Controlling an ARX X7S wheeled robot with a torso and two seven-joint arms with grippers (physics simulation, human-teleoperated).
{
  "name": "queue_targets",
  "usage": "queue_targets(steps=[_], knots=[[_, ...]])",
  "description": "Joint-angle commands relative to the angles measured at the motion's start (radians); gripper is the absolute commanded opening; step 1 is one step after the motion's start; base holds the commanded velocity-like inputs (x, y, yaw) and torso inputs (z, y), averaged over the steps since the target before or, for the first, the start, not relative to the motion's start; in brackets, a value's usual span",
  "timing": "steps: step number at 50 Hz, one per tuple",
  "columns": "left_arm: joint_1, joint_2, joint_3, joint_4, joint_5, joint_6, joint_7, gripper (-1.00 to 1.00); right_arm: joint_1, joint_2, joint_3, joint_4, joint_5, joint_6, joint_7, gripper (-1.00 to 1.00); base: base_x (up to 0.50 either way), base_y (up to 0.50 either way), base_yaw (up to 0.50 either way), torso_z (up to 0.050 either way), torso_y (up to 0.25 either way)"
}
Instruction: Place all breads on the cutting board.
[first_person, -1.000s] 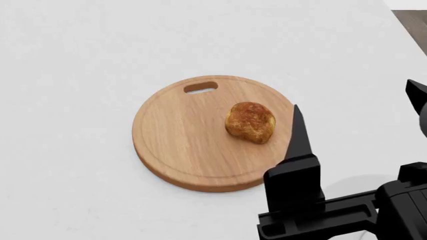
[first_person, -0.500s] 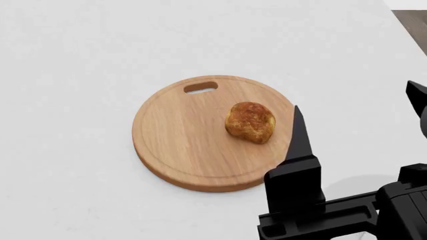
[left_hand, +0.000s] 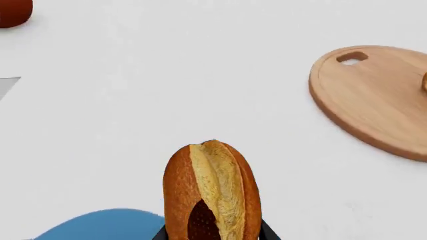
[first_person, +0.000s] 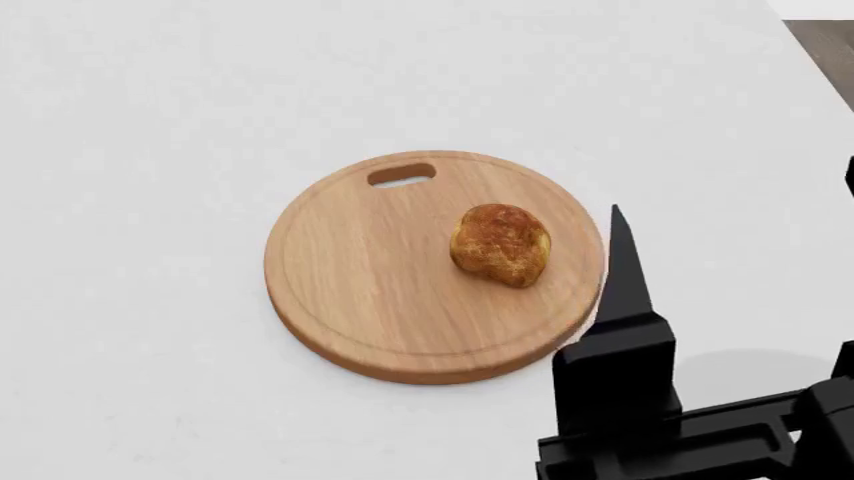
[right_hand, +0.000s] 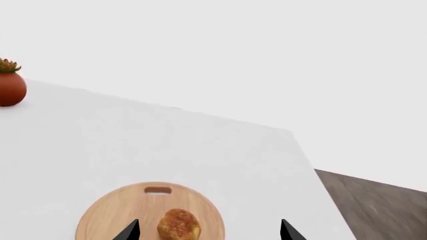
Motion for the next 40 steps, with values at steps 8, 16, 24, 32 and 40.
queue_targets(steps=[8, 16, 24, 32, 40], knots=[[-0.683, 0.151, 0.542, -0.106, -0.165, -0.052, -0.123, -1.00, -0.076, 0.163, 0.112, -0.046, 0.001, -0.098, -0.140, 1.00, 0.00, 0.00, 0.00, 0.000, 0.000], [-0.798, 0.312, 0.616, -0.230, -0.035, -0.130, -0.062, -1.00, -0.139, 0.177, 0.094, -0.060, -0.065, -0.148, -0.161, 1.00, 0.00, 0.00, 0.00, 0.000, 0.000], [-0.871, 0.443, 0.633, -0.304, 0.108, -0.176, 0.062, -1.00, -0.149, 0.150, 0.086, -0.052, -0.082, -0.137, -0.145, 1.00, 0.00, 0.00, 0.00, 0.000, 0.000], [-0.892, 0.504, 0.648, -0.355, 0.261, -0.189, 0.190, -1.00, -0.152, 0.147, 0.090, -0.050, -0.079, -0.133, -0.147, 1.00, 0.00, 0.00, 0.00, 0.000, 0.000], [-0.902, 0.590, 0.701, -0.387, 0.417, -0.163, 0.327, -1.00, -0.163, 0.085, 0.066, -0.052, -0.114, -0.120, -0.103, 1.00, 0.00, 0.00, 0.00, 0.000, 0.000]])
